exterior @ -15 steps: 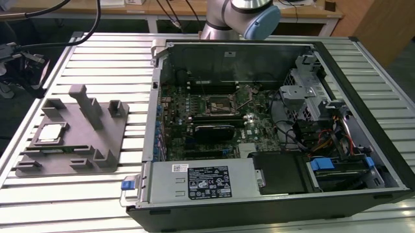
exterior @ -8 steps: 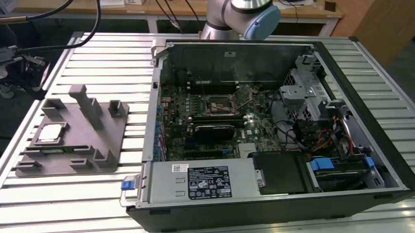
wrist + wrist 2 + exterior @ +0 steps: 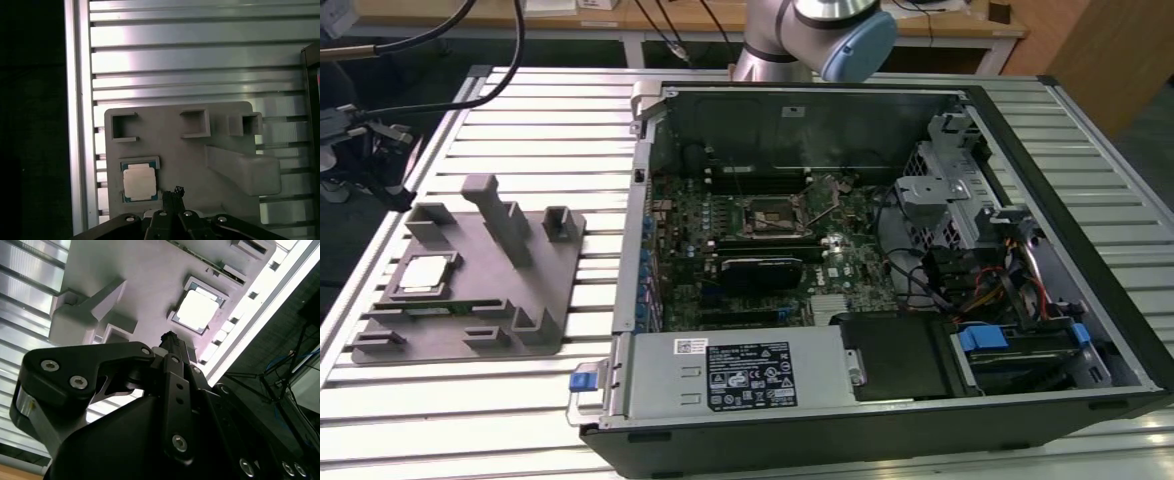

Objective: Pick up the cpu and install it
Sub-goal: 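Pick up the cpu and move it towards the insertion slot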

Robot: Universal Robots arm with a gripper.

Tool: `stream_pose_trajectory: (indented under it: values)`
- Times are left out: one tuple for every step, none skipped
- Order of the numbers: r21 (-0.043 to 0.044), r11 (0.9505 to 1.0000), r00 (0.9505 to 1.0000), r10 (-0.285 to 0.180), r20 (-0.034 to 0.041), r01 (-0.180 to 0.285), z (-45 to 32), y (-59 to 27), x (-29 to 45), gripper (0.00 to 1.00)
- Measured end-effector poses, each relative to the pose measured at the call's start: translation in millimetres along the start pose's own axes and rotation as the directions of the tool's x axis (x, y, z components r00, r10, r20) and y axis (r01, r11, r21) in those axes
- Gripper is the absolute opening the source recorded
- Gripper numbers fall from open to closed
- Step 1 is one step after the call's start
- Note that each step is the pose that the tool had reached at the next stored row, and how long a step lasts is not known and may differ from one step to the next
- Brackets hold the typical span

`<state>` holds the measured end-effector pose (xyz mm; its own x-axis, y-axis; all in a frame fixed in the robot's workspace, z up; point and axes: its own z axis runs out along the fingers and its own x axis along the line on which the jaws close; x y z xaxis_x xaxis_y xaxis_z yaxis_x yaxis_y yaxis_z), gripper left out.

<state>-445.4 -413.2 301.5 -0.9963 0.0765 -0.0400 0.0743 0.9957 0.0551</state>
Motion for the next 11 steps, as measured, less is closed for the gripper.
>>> stream_pose_trajectory:
  values:
    - [0.0000, 1.0000, 1.0000, 0.000, -0.0001, 0.000, 1.2, -0.2, 1.1, 0.11]
    - [0.0000, 1.0000, 1.0000, 0.000, 0.0000, 0.000, 2.5, -0.3, 2.1, 0.11]
    - [0.0000, 1.0000, 1.0000, 0.000, 0.0000, 0.000, 3.9, -0.5, 3.2, 0.11]
    - [0.0001, 1.0000, 1.0000, 0.000, -0.0001, 0.000, 5.1, -0.7, 4.4, 0.11]
    - [0.0000, 1.0000, 1.0000, 0.000, 0.0000, 0.000, 6.7, -0.9, 5.6, 0.11]
    - [0.0000, 1.0000, 1.0000, 0.000, -0.0001, 0.000, 7.9, -1.1, 6.7, 0.11]
    - [0.0002, 1.0000, 1.0000, 0.000, -0.0003, 0.000, 9.2, -1.2, 7.8, 0.11]
    - [0.0001, 1.0000, 1.0000, 0.000, -0.0002, 0.000, 10.6, -1.4, 9.0, 0.11]
    - [0.0000, 1.0000, 1.0000, 0.000, 0.0000, 0.000, 12.1, -1.6, 10.0, 0.11]
    - [0.0001, 1.0000, 1.0000, 0.000, -0.0001, 0.000, 13.5, -1.8, 11.1, 0.11]
    - [0.0000, 1.0000, 1.0000, 0.000, -0.0001, 0.000, 14.8, -2.0, 12.1, 0.11]
